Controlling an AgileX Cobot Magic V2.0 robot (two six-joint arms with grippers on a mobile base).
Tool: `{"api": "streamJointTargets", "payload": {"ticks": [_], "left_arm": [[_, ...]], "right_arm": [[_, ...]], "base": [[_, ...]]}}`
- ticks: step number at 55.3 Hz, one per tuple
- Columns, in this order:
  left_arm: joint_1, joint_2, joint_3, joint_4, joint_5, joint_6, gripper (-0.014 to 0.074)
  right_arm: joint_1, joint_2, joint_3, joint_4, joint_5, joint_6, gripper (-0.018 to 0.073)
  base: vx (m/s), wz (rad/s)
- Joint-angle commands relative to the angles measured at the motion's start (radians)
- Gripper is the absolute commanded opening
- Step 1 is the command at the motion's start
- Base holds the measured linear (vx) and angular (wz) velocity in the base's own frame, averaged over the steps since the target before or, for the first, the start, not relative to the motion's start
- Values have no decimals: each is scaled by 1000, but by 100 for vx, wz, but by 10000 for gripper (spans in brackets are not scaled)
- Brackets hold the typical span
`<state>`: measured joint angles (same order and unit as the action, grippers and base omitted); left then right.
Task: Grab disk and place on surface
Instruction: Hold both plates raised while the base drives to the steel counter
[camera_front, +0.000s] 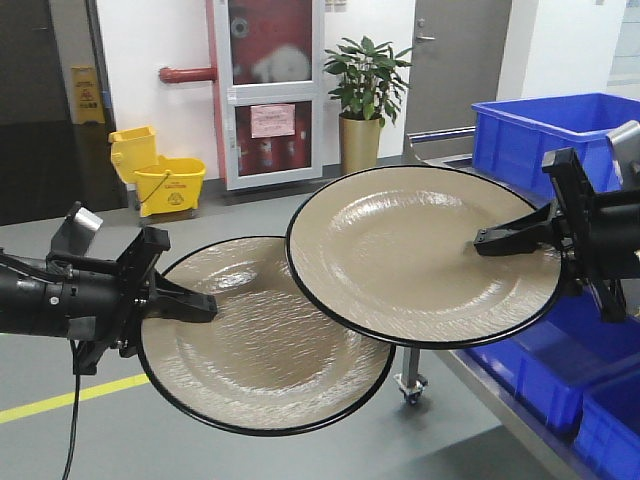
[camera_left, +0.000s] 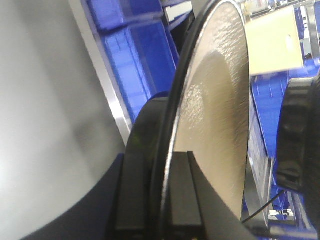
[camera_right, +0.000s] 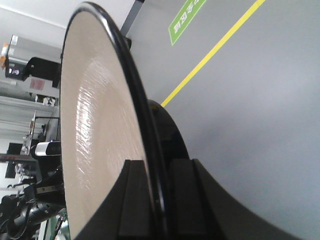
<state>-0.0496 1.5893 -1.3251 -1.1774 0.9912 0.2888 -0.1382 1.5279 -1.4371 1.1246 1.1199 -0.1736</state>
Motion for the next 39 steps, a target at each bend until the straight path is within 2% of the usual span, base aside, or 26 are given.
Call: {"api": "streamJointTargets", "payload": {"ticks": [1,16,39], "left_arm": [[-4,-56,-36,-128,0,-16,-1],[-4,-56,-36,-128,0,-16,-1],[-4,-56,-36,-128,0,-16,-1]], "right_arm": [[-3,-44,-41,129,-29,4,-8],[-3,-44,-41,129,-29,4,-8],[-3,-44,-41,129,-29,4,-8]], "base": [[50,-13],[50,-32],[48,-62]]}}
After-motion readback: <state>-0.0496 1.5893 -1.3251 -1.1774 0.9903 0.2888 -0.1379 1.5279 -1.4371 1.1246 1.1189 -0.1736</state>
